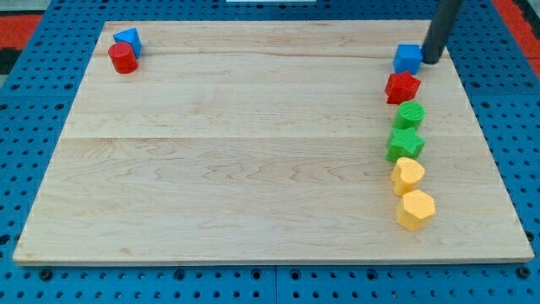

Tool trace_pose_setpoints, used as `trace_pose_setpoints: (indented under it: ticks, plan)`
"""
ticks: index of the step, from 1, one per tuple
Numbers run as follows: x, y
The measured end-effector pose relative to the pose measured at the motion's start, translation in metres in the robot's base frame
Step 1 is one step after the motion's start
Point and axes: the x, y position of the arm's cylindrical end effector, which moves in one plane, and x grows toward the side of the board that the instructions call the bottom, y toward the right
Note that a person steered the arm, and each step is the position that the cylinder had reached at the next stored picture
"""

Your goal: Push the red circle right a bit

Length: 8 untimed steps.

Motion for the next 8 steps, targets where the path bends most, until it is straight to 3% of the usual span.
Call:
trace_pose_setpoints:
  ticks: [1,2,3,4,6,8]
  plan:
    - [-0.002,-0.014]
    - [-0.051,0.007]
    - [-0.083,-0.026]
    - [-0.083,-0.089]
    - [-0.047,-0.177]
    - [0.033,-0.255]
